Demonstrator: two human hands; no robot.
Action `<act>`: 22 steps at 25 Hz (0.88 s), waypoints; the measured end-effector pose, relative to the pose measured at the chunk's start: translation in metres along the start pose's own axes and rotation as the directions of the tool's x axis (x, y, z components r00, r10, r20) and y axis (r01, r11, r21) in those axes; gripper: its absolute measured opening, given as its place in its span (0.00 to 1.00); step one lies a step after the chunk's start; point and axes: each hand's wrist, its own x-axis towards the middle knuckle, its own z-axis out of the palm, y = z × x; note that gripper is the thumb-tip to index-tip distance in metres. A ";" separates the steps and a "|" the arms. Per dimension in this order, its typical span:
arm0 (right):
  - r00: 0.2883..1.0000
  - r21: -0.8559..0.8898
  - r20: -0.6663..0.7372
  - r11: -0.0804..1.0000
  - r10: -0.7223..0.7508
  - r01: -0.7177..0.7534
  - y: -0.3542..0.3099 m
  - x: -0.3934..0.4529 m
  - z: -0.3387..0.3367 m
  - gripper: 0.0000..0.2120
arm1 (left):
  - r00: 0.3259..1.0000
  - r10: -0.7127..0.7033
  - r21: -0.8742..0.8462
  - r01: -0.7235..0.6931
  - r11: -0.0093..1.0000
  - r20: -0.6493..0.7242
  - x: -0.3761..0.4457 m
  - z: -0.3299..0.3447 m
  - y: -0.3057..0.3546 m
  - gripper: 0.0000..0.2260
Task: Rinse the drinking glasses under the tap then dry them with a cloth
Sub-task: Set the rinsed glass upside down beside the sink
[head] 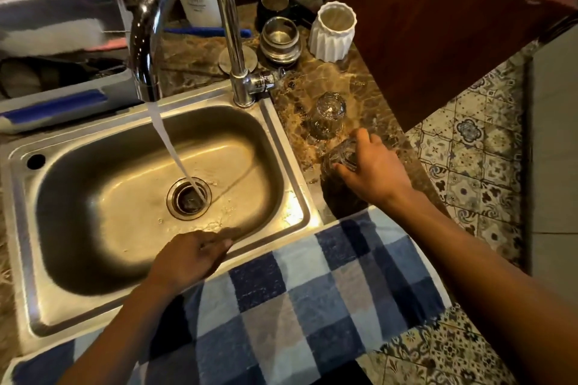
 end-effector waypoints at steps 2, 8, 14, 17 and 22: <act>1.000 -0.031 0.014 0.999 0.018 -0.017 0.002 0.003 0.001 0.27 | 1.000 0.009 -0.012 -0.009 1.000 0.022 -0.004 0.007 -0.005 0.14; 0.999 -0.018 0.011 0.999 0.036 -0.036 0.003 0.010 0.005 0.28 | 0.999 0.027 -0.048 -0.029 0.998 -0.040 -0.008 0.014 -0.011 0.12; 0.995 -0.012 0.035 0.995 0.097 -0.097 -0.005 0.014 0.012 0.28 | 0.997 0.019 -0.140 -0.030 0.990 -0.081 -0.012 0.019 -0.007 0.09; 0.979 -0.028 0.078 0.982 0.187 -0.185 -0.013 0.012 0.006 0.36 | 0.995 0.039 -0.147 -0.053 0.988 -0.094 -0.020 0.018 -0.005 0.10; 0.991 -0.062 -0.131 0.997 0.042 -0.051 -0.070 -0.035 0.002 0.36 | 0.993 0.083 -0.093 -0.091 0.992 -0.085 -0.060 -0.005 -0.011 0.11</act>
